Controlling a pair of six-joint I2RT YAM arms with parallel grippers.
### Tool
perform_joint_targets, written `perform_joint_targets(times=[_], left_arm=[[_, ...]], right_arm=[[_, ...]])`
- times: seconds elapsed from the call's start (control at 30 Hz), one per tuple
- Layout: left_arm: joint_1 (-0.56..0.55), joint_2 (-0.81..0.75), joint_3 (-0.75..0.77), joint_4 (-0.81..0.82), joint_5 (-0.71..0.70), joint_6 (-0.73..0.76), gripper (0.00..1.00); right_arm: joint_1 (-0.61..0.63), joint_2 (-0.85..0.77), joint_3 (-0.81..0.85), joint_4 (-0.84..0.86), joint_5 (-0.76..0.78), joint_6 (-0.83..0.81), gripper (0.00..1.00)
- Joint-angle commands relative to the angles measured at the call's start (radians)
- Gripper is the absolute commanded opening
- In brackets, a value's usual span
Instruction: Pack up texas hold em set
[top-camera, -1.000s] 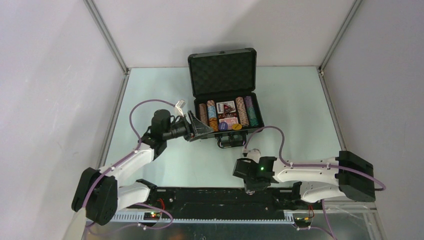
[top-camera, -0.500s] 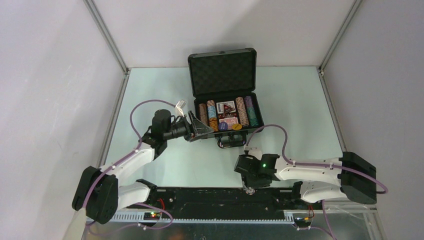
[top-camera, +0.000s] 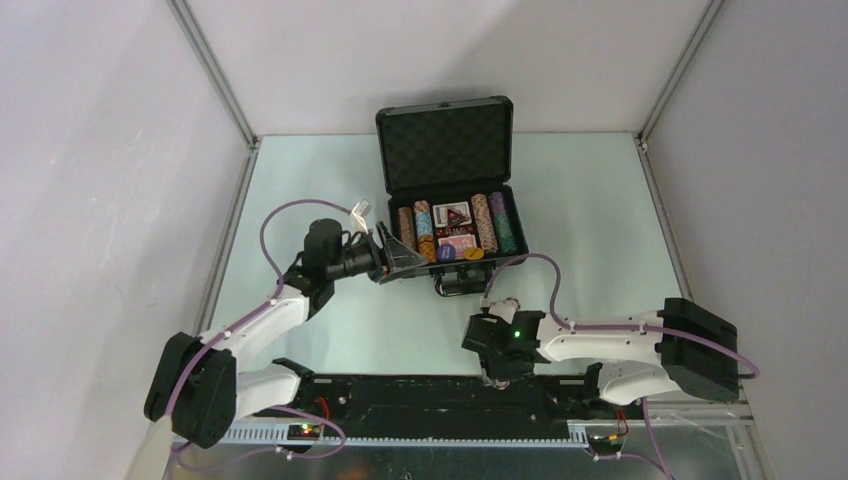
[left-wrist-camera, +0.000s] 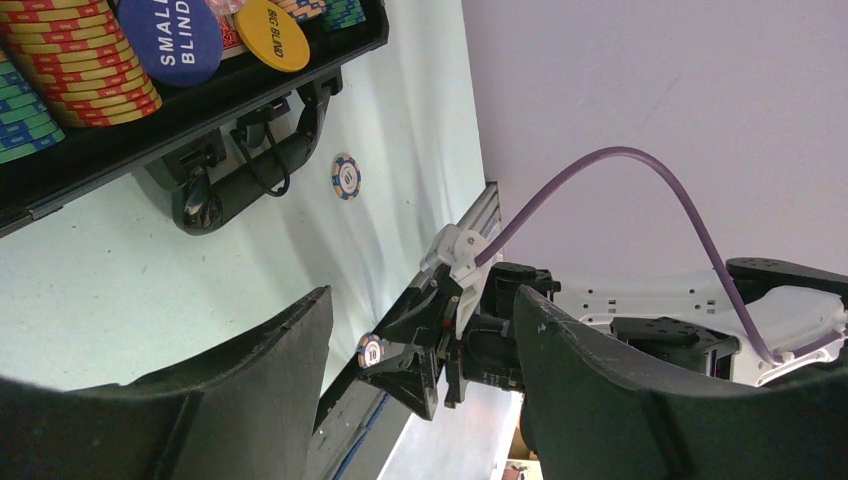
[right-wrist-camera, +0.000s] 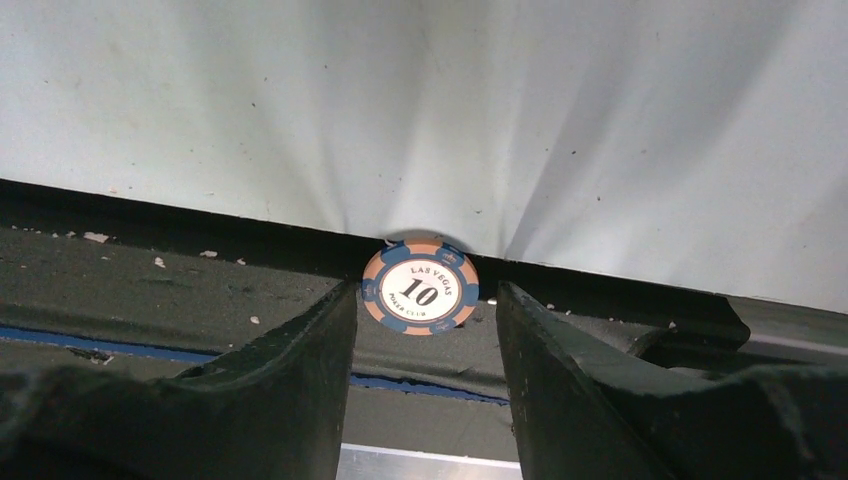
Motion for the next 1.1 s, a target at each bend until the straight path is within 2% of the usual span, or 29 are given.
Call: perform_joint_targets(times=[0.0, 0.43, 0.93, 1.07], left_arm=[[0.003, -0.005, 0.021, 0.019, 0.016, 0.027, 0.71], [0.004, -0.001, 0.022, 0.019, 0.013, 0.027, 0.71], [-0.001, 0.010, 0.024, 0.018, 0.009, 0.027, 0.71], [-0.010, 0.018, 0.026, 0.019, 0.006, 0.027, 0.71]], right_arm=[[0.006, 0.024, 0.023, 0.022, 0.008, 0.000, 0.56], [0.008, 0.029, 0.023, 0.032, 0.019, -0.002, 0.45], [-0.039, -0.101, 0.023, 0.006, 0.059, -0.026, 0.44], [-0.051, -0.100, 0.023, 0.008, 0.045, -0.037, 0.47]])
